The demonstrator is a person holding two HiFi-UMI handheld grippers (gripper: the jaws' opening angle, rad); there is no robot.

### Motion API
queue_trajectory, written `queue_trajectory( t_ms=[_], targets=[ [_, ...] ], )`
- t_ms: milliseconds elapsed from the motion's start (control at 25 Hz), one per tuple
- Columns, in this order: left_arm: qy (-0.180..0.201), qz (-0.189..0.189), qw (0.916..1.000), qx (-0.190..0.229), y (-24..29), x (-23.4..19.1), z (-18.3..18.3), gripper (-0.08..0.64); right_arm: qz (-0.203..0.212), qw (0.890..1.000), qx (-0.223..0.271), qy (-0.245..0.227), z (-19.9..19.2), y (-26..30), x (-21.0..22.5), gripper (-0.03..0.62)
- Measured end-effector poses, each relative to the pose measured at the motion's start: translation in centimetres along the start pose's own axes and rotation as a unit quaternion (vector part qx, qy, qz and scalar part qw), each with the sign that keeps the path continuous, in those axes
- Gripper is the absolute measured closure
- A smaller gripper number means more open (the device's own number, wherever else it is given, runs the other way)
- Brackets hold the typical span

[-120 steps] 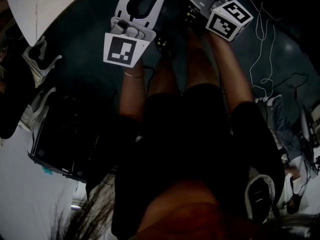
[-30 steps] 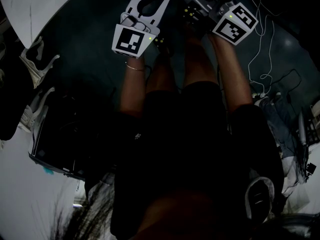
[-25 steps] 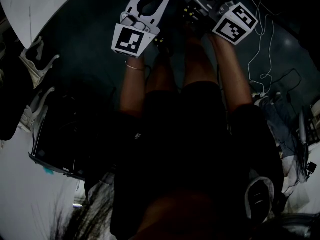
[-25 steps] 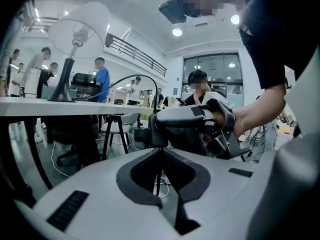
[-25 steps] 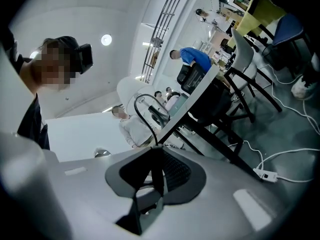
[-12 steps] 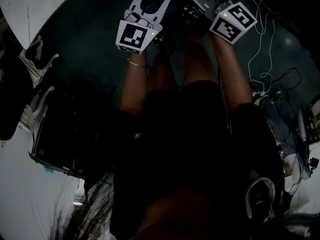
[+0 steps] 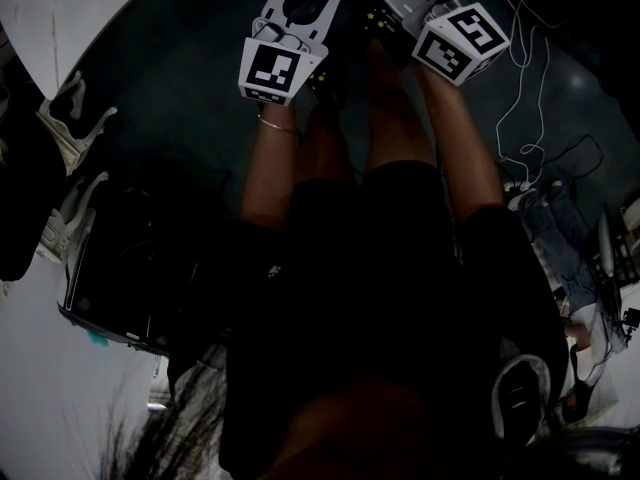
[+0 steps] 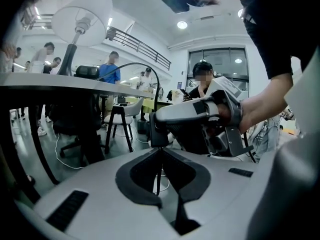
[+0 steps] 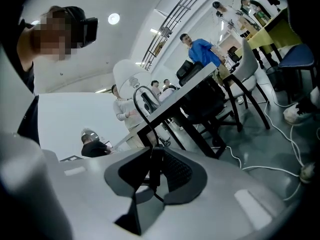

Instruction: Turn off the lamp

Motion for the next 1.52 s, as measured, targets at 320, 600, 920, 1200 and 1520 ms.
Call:
queue_trajectory(
  t_ms=[320, 600, 920, 1200, 1520],
  targets=[
    [-0.024, 0.027, 0.9993, 0.013, -1.3, -0.4, -0.6, 0.537, -0.026, 0.999, 0.014, -0.016, 0.3, -0.8, 0.8, 0.535],
    [-0.03, 0.03, 0.9986, 0.032, -1.5, -0.6, -0.2, 0.552, -0.039, 0.999, 0.008, -0.014, -0.9, -1.0, 1.5, 0.534],
    [-0.039, 0.018, 0.9981, 0.045, -1.2, -0.3, 0.5, 0.554, -0.062, 0.998, 0.006, -0.029, -2.5, -1.3, 3.3, 0.534],
    [-0.026, 0.017, 0.9988, 0.039, -1.9, -0.6, 1.1, 0.554, -0.07, 0.997, 0.011, -0.041, -3.5, -1.4, 3.9, 0.534],
    [-0.033, 0.018, 0.9985, 0.039, -1.5, -0.6, 0.9, 0.554, -0.065, 0.996, 0.02, -0.055, -4.8, -1.4, 4.9, 0.534]
  ],
)
Point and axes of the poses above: the fingertips, and each gripper's own axes: y forward along the fingers, x to its right, z out of its top, the point moved 8 cm from there along -y, backward along the fingers, and after that the axes turned 8 degrees about x, right-handed, at the moved point
